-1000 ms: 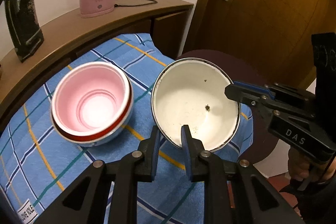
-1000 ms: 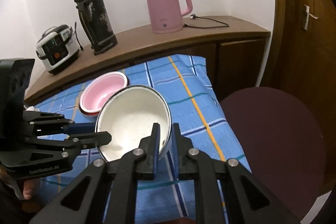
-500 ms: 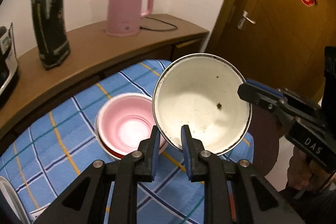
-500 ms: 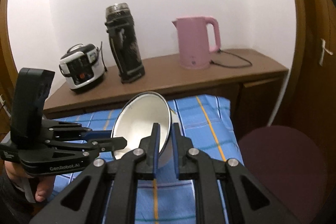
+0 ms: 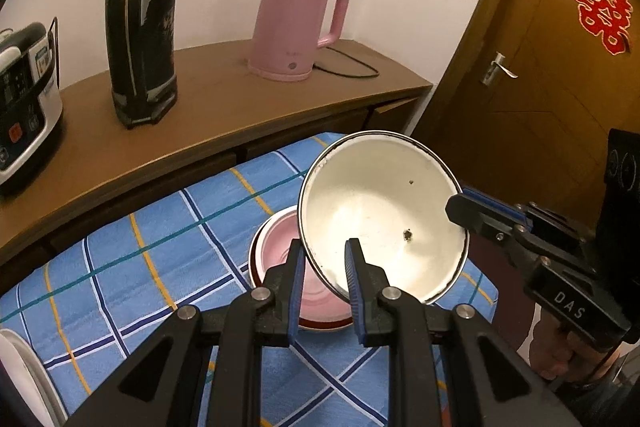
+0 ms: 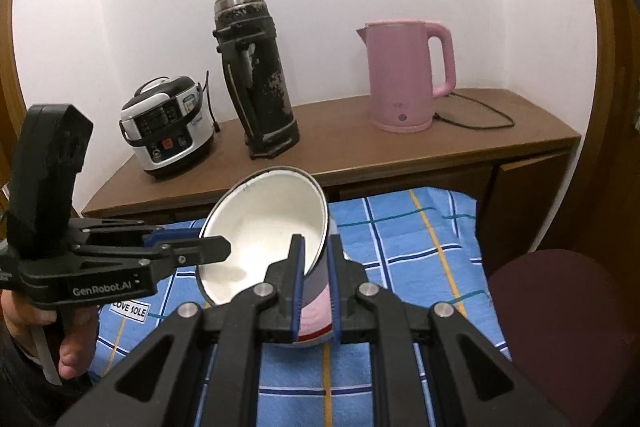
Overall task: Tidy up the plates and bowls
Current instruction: 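Carry the white enamel bowl over the pink-and-steel bowl stack with both grippers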
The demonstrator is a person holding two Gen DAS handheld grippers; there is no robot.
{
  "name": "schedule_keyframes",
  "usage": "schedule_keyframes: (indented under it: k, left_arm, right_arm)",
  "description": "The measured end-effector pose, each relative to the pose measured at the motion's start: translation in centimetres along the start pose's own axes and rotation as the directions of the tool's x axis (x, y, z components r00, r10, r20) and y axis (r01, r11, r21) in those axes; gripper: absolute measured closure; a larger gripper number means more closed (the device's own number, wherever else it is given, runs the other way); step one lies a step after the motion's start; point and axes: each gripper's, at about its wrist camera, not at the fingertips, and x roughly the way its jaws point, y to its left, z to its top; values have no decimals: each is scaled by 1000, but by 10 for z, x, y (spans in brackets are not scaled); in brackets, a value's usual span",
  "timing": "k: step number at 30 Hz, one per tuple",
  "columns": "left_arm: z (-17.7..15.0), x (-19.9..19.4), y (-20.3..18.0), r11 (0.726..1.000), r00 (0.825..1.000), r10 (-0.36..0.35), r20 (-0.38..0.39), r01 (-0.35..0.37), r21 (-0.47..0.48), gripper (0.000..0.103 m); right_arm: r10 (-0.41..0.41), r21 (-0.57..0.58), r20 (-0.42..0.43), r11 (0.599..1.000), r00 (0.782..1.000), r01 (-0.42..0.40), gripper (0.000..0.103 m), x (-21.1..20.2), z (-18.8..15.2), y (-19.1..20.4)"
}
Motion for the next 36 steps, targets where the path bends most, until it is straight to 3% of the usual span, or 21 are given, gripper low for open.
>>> schedule_keyframes:
  k: [36]
  left_arm:
    - [-4,37,16,999,995,34,-91,-37,-32,81]
  right_arm:
    - [-21,5,-101,1000,995,22,92,43,-9,-5]
